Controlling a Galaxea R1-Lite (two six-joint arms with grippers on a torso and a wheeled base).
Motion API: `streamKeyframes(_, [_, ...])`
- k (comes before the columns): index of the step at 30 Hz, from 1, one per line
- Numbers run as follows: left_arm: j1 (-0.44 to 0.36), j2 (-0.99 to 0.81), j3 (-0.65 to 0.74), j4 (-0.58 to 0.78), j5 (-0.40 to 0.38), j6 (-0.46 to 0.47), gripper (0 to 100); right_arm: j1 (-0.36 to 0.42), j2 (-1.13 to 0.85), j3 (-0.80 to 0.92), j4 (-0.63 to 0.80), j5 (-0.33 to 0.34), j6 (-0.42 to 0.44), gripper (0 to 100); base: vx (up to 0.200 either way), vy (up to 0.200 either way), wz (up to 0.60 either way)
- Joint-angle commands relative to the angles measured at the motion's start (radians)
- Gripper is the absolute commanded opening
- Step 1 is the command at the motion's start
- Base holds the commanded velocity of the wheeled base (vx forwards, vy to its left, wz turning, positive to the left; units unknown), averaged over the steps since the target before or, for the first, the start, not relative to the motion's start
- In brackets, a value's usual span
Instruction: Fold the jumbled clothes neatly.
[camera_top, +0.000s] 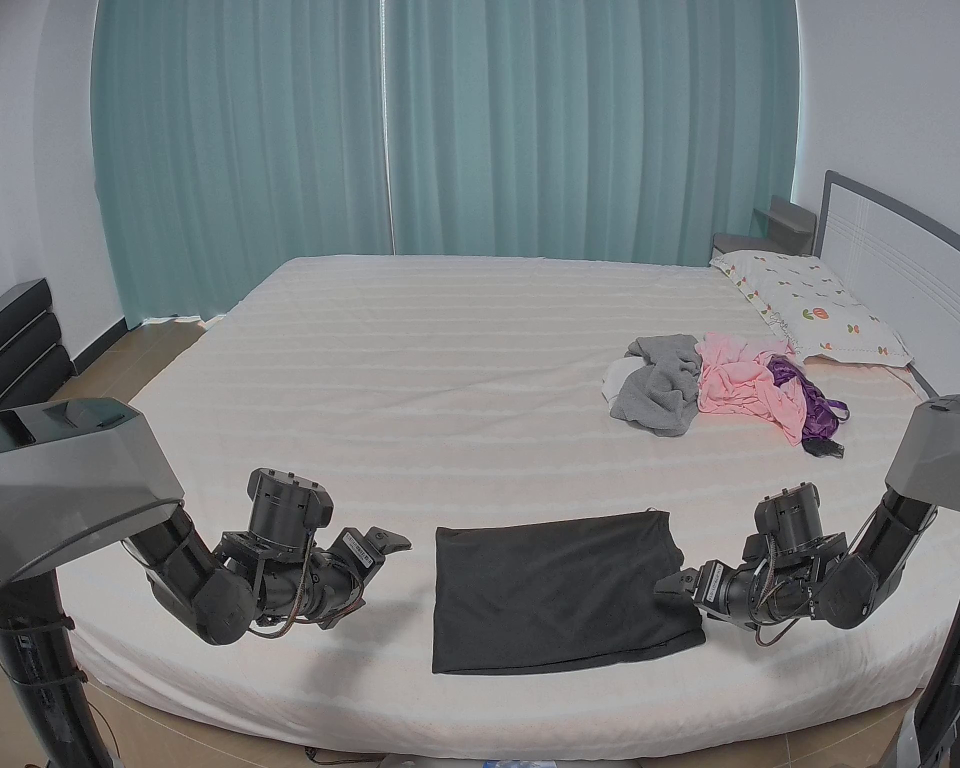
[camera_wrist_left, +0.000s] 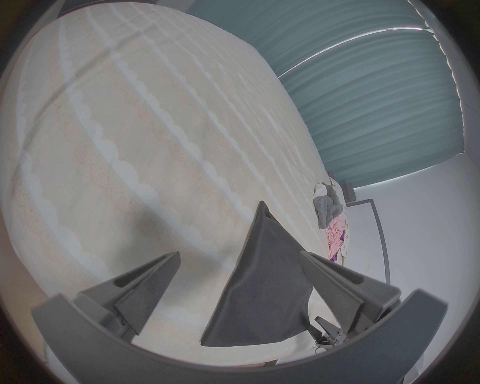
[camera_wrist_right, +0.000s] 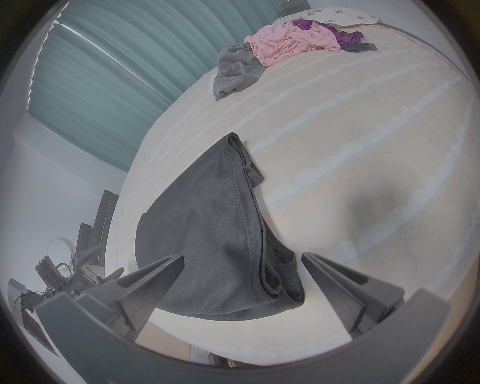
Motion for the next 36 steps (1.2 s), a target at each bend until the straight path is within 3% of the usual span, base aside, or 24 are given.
streamKeyframes(1, [0.0, 0.002, 0.001, 0.0, 0.001, 0.002, 100, 0.002, 0.013, -0.009, -0.002, 0.002, 0.001, 100, 0.0, 0.0, 0.0])
streamKeyframes(20, [0.001, 0.003, 0.0, 0.0, 0.001, 0.0, 100, -0.001, 0.055, -0.04, -0.002, -0.001, -0.001, 100, 0.0, 0.0, 0.0])
streamKeyframes(21, [0.001, 0.003, -0.002, 0.0, -0.001, -0.001, 100, -0.006, 0.059, -0.043, -0.002, 0.0, -0.001, 0, 0.0, 0.0, 0.0])
streamKeyframes(36, [0.003, 0.005, -0.005, 0.0, 0.001, -0.001, 100, -0.01, 0.033, -0.017, 0.0, -0.006, -0.012, 0, 0.0, 0.0, 0.0])
